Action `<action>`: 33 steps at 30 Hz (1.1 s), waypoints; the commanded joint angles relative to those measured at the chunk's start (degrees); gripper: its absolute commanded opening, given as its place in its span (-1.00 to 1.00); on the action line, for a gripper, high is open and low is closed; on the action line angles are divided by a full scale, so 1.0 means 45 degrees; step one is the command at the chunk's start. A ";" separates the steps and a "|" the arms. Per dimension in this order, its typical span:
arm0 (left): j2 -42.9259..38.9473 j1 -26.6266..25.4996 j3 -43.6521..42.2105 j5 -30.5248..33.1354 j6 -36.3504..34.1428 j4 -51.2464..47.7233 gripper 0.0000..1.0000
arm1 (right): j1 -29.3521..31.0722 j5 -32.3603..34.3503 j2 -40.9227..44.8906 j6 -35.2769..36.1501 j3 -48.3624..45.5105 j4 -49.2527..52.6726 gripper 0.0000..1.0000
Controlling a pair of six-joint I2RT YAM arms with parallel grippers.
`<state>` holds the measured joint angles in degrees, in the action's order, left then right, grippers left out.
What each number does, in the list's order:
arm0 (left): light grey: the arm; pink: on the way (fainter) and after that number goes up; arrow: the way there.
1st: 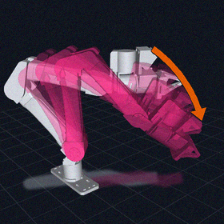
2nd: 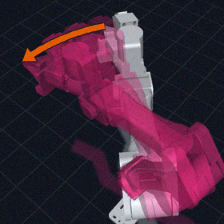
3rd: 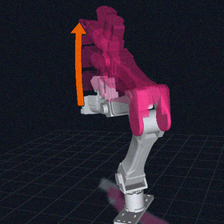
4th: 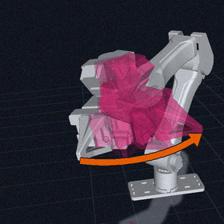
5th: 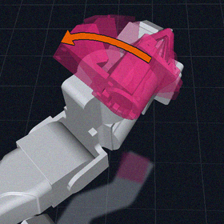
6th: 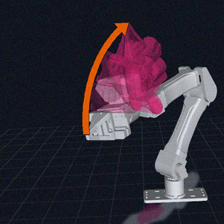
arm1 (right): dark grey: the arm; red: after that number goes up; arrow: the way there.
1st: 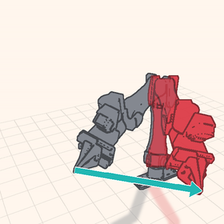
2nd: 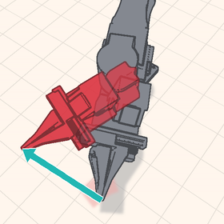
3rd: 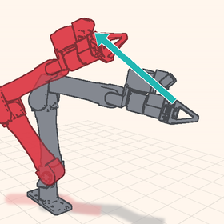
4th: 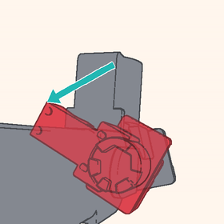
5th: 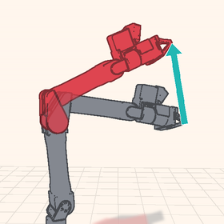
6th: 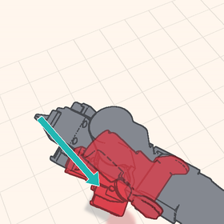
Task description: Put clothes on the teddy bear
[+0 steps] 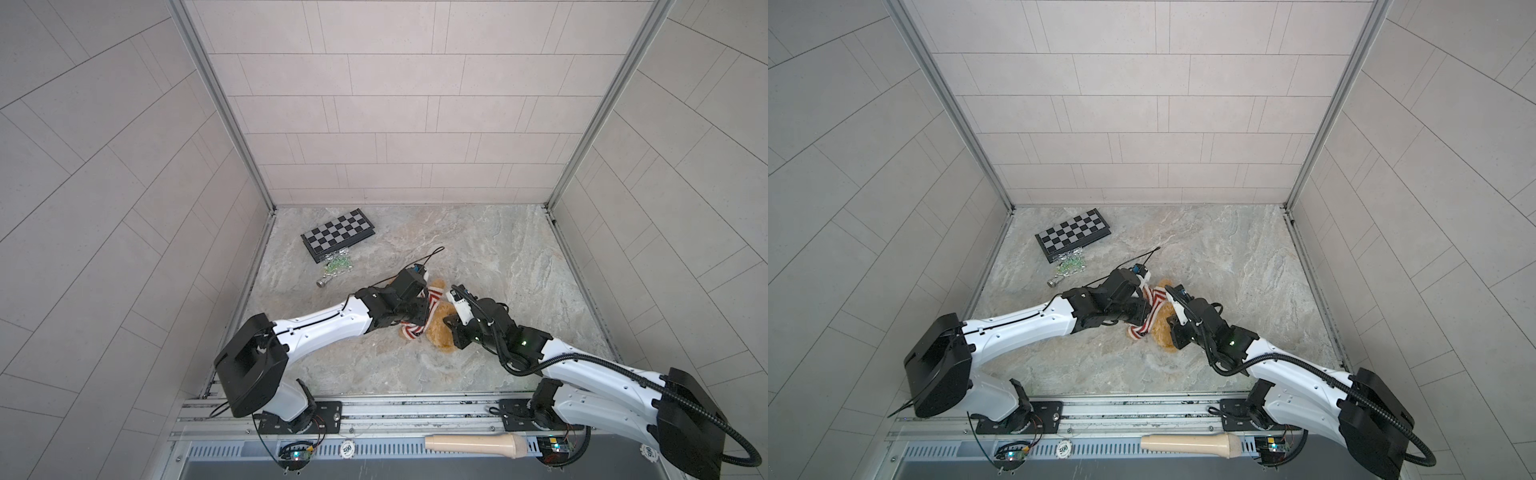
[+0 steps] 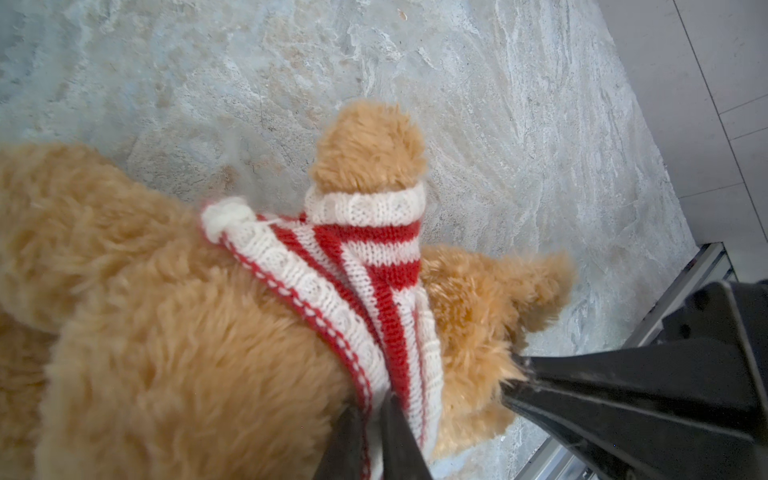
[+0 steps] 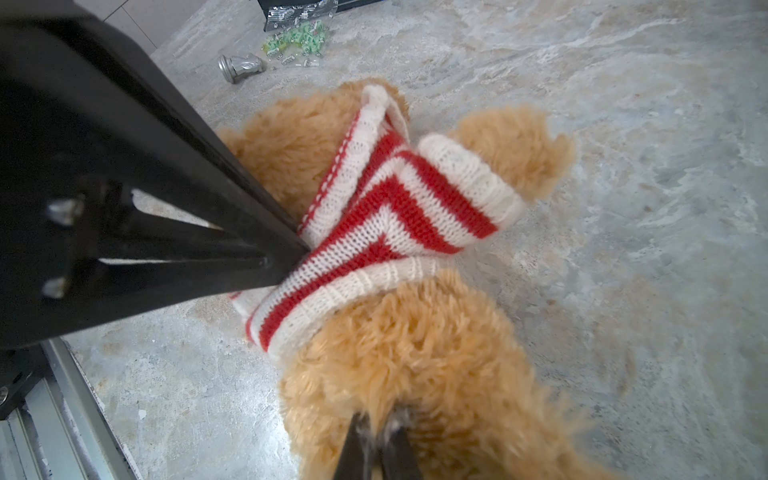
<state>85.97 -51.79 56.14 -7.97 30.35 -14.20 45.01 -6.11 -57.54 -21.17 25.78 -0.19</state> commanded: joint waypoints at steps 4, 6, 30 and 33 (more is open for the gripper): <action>-0.0316 0.0208 -0.0271 -0.0092 0.0194 0.0169 -0.90 | 0.0099 0.0029 0.0138 0.0153 -0.0027 -0.0762 -1.00; -0.0703 0.0564 -0.0668 -0.0310 0.0351 0.0420 -0.97 | 0.0102 0.0064 0.0217 0.0187 -0.0046 -0.0687 -1.00; -0.3501 0.3560 -0.2750 -0.1275 0.0406 0.0388 -1.00 | 0.0114 0.0268 0.0913 0.0224 -0.0422 -0.0364 -1.00; -0.3529 0.3560 -0.2709 -0.1672 0.0269 0.0499 -1.00 | 0.0114 0.0205 0.0950 0.0283 -0.0378 -0.0363 -1.00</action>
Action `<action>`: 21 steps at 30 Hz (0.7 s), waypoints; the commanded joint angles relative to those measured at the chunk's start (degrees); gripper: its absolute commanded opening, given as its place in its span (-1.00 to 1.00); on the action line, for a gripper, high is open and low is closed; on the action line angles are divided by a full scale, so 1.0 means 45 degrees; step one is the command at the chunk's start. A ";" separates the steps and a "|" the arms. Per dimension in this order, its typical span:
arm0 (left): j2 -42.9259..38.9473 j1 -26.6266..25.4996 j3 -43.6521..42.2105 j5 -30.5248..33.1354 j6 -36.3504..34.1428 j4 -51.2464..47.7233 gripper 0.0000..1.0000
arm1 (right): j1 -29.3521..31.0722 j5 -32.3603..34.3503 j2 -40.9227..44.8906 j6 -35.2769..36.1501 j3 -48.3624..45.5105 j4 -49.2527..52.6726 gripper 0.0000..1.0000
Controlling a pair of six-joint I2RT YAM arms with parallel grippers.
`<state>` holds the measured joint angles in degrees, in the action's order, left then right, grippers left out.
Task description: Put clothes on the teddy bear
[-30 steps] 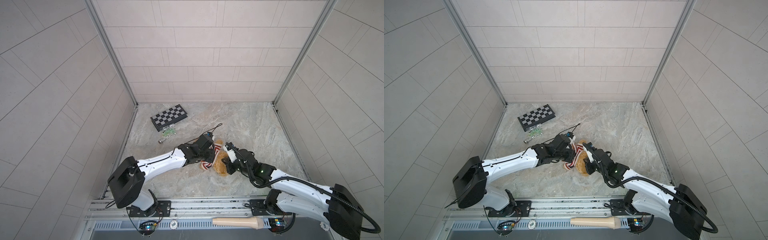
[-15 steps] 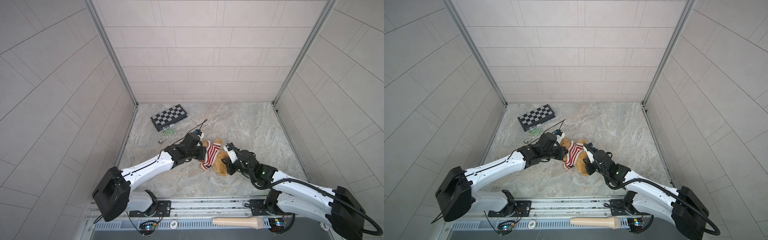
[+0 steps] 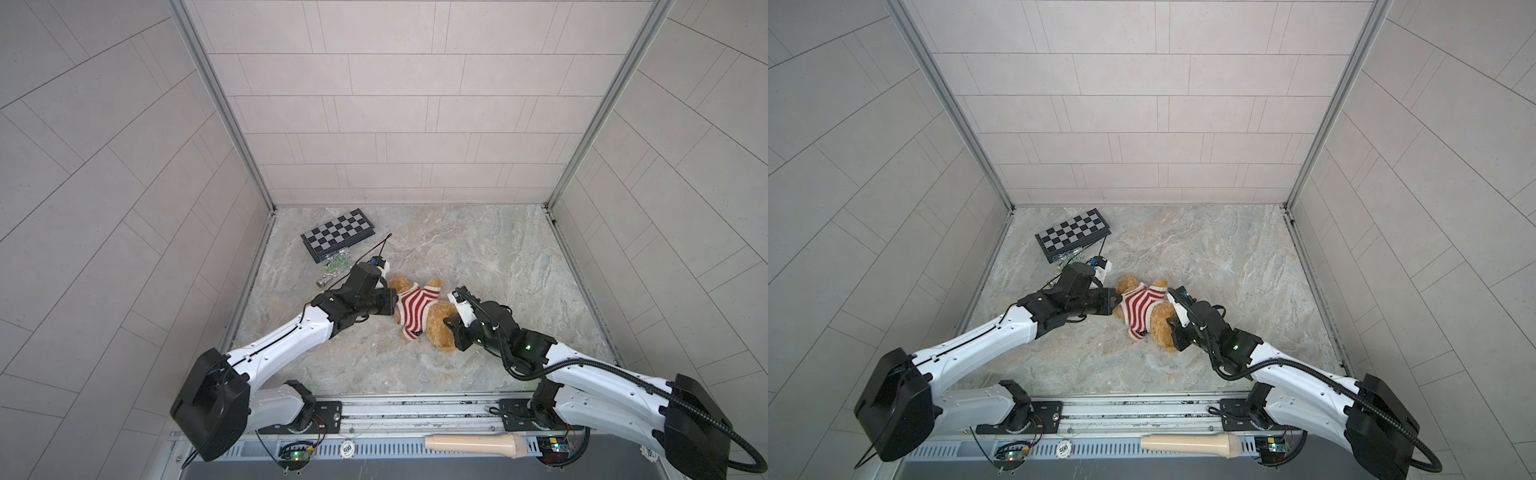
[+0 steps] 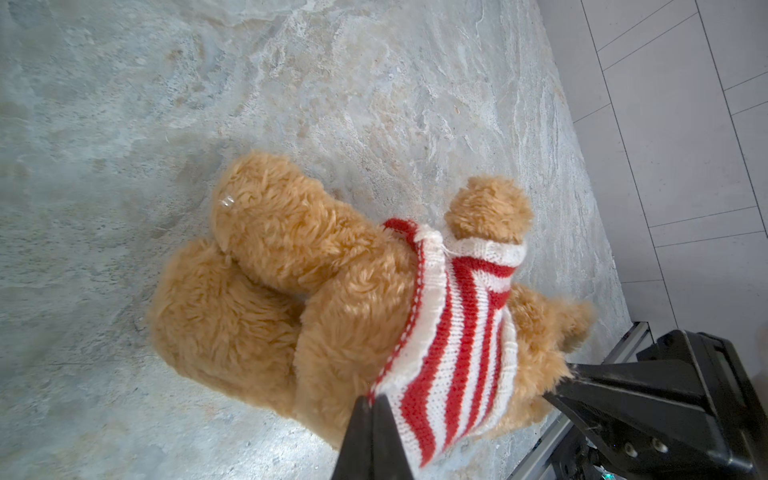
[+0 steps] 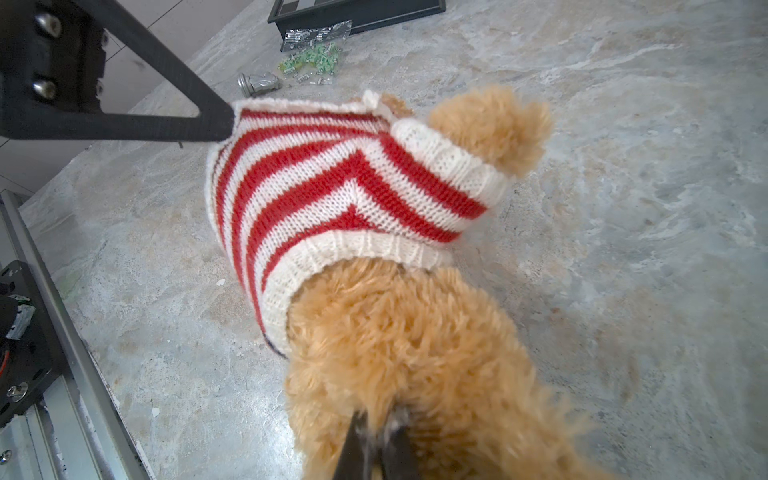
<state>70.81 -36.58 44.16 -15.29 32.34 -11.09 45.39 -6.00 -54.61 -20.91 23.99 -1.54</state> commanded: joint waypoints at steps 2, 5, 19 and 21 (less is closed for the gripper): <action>-0.0140 0.0145 0.0025 -0.0560 -0.0214 0.0055 -1.00 | 0.0068 0.0092 0.0354 0.0323 0.0065 -0.0086 -1.00; -0.0039 -0.0049 0.0264 -0.1067 -0.0281 0.0127 -0.81 | 0.0229 0.0018 0.0436 0.0577 0.0078 -0.0249 -1.00; 0.0514 -0.0290 0.2150 -0.0497 -0.0907 -0.1148 -0.29 | 0.0969 0.0669 0.1322 0.1921 0.0214 -0.0028 -1.00; 0.0789 -0.0391 0.2365 -0.0381 -0.0875 -0.1101 -0.29 | 0.0969 0.0737 0.1355 0.2069 0.0199 0.0010 -1.00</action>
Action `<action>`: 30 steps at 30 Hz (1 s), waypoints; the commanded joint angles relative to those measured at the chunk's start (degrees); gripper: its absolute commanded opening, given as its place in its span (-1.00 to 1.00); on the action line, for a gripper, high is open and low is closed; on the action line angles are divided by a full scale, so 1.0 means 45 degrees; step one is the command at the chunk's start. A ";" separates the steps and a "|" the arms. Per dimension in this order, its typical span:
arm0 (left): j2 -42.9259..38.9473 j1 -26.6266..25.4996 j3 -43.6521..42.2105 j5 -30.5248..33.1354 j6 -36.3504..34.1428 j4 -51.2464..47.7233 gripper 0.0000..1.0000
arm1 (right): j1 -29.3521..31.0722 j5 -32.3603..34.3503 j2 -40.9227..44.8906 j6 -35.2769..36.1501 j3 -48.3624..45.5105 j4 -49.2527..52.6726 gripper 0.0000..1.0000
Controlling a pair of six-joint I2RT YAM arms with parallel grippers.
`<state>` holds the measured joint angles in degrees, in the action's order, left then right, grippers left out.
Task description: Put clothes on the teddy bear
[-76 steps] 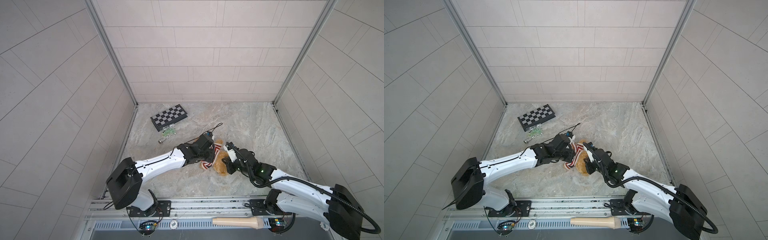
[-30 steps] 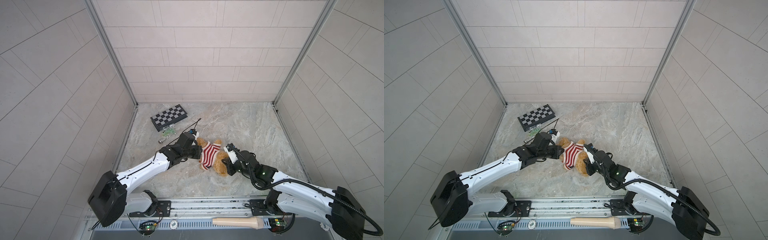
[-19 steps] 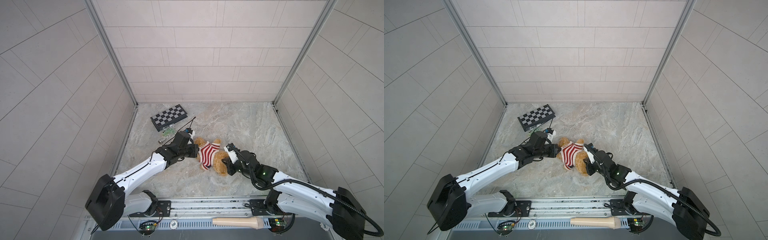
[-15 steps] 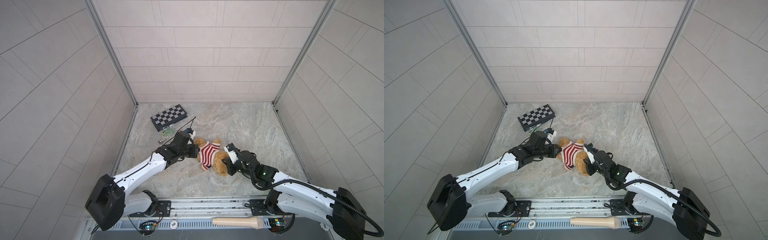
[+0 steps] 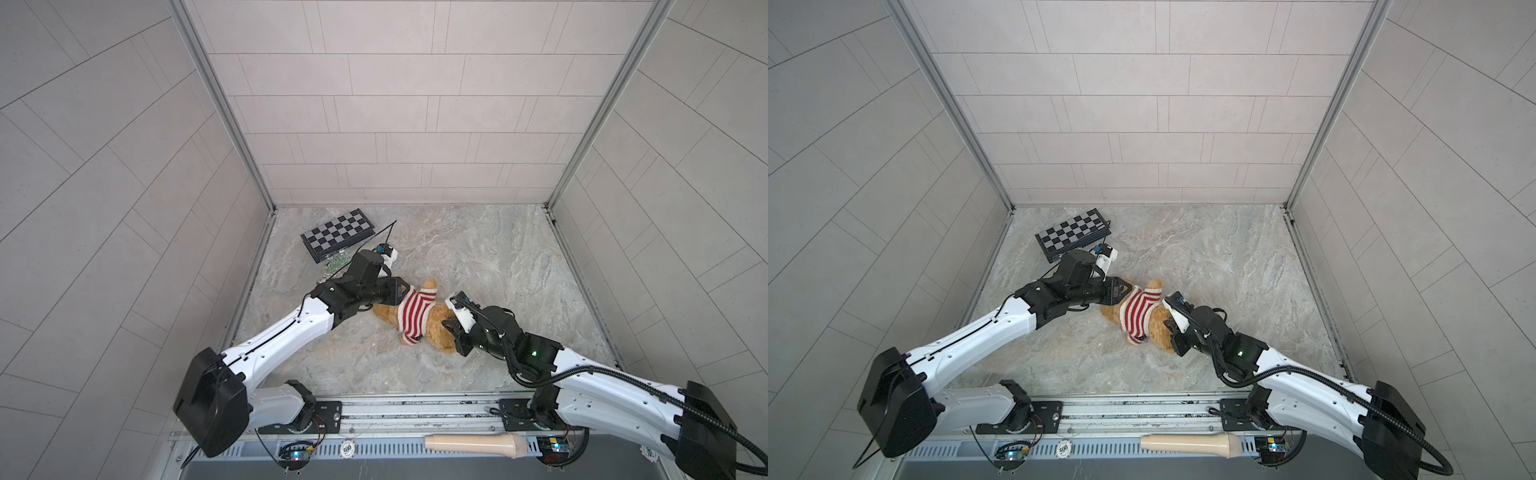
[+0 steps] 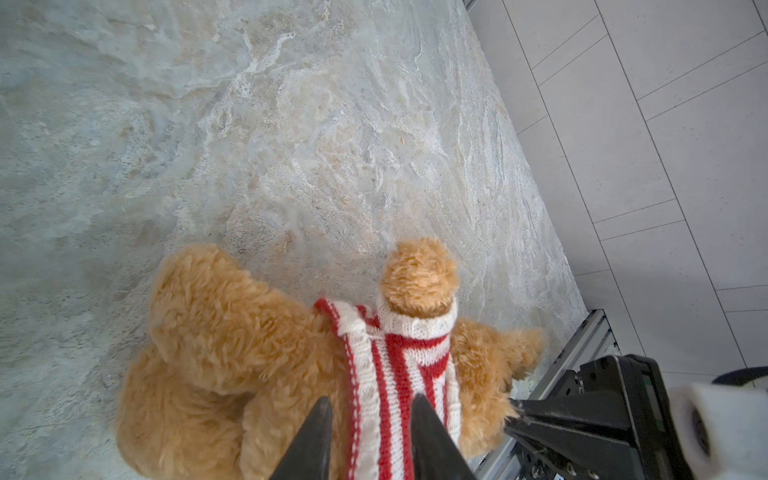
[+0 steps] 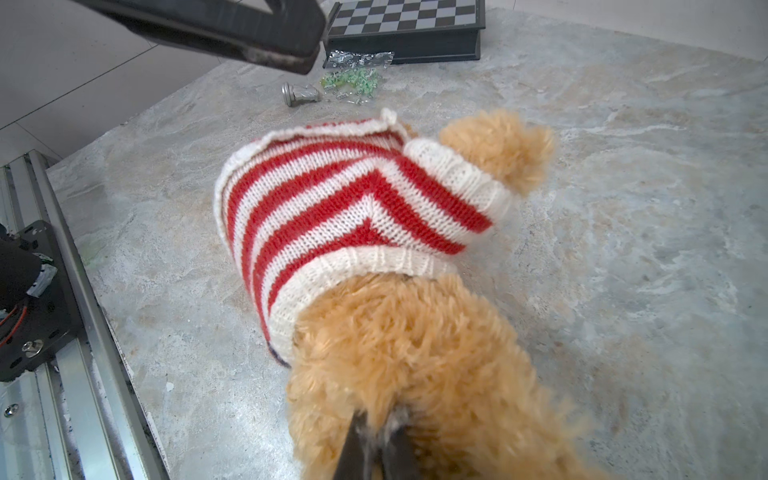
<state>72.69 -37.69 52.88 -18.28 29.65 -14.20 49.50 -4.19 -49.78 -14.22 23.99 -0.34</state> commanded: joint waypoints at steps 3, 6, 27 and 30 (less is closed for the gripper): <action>0.1000 -0.0529 0.0807 0.0526 -0.0268 -0.0507 -0.32 | 0.0056 0.0347 0.0267 0.0748 0.0243 -0.0242 -1.00; 0.1702 -0.0979 0.1161 0.0815 -0.0280 -0.0699 -0.35 | 0.0075 0.0369 0.0235 0.0873 0.0311 -0.0208 -1.00; 0.2768 -0.1213 0.1549 0.2442 0.0355 -0.0605 -0.48 | 0.0114 0.0500 0.0984 0.0879 -0.0318 -0.0522 -1.00; 0.2792 -0.1204 0.1530 0.2470 0.0362 -0.0556 -0.59 | 0.0114 0.0558 0.0959 0.0890 -0.0389 -0.0584 -1.00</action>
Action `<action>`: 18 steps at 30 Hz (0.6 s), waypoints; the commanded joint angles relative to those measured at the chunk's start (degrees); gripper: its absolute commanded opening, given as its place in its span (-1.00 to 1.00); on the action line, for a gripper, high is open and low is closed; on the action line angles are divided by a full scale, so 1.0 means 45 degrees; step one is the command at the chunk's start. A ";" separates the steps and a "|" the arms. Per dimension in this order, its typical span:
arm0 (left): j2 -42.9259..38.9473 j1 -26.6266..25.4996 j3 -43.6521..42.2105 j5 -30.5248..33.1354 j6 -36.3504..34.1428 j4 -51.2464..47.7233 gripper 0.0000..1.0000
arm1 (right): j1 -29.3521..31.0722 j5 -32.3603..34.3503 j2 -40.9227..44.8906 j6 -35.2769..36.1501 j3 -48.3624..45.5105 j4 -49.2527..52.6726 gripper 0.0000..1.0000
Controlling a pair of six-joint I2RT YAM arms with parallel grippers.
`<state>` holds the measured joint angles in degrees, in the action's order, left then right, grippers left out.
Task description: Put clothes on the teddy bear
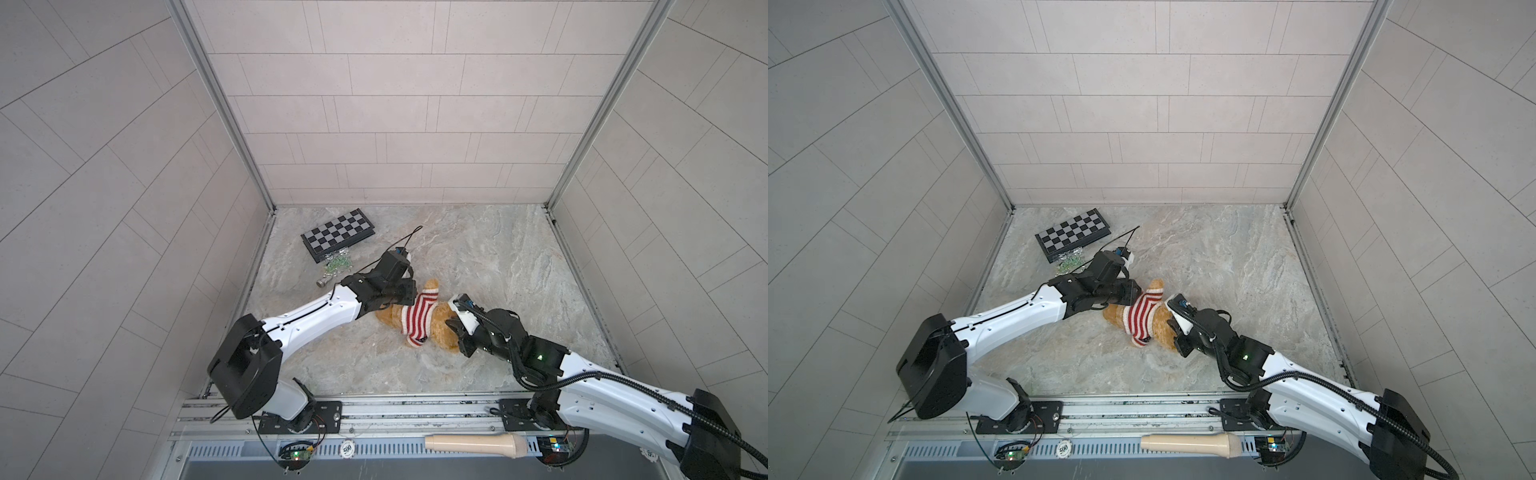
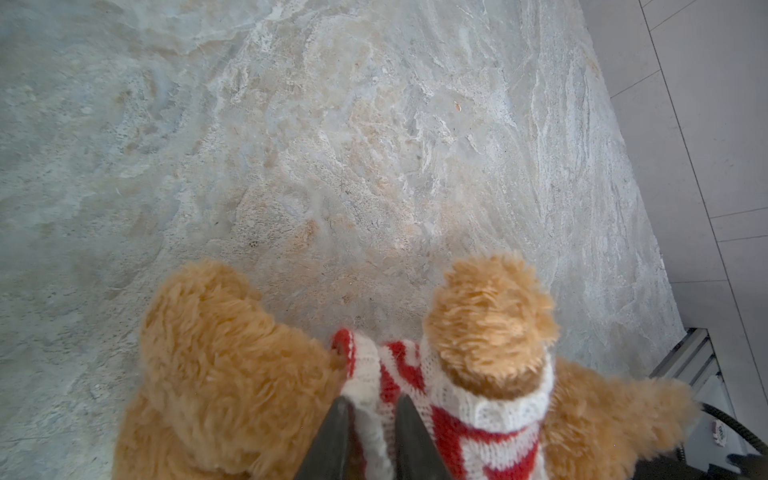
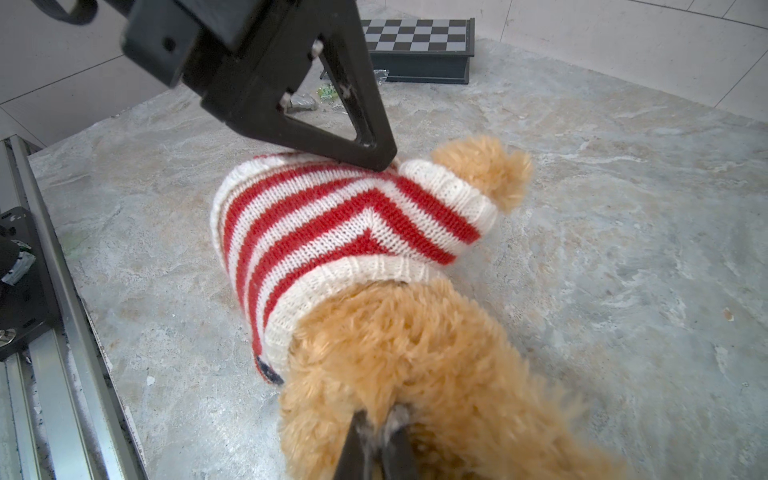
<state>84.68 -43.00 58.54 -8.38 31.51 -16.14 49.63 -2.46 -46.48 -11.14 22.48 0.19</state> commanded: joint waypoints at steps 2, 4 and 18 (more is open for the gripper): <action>0.0035 -0.0014 0.0272 0.0391 -0.0048 -0.0124 -0.72 | 0.0085 0.0194 0.0226 0.0287 0.0002 -0.0560 -1.00; -0.0134 0.0087 0.0272 0.0357 -0.0085 -0.0114 -0.88 | 0.0085 0.0195 0.0311 0.0360 0.0043 -0.0409 -1.00; -0.1754 0.1954 -0.1006 -0.0637 -0.0370 0.0152 -1.00 | 0.0085 0.0341 0.0994 0.0451 -0.0026 0.0008 -1.00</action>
<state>78.43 -35.53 55.05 -12.29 31.05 -14.98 49.63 -2.13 -42.98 -10.07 22.24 0.62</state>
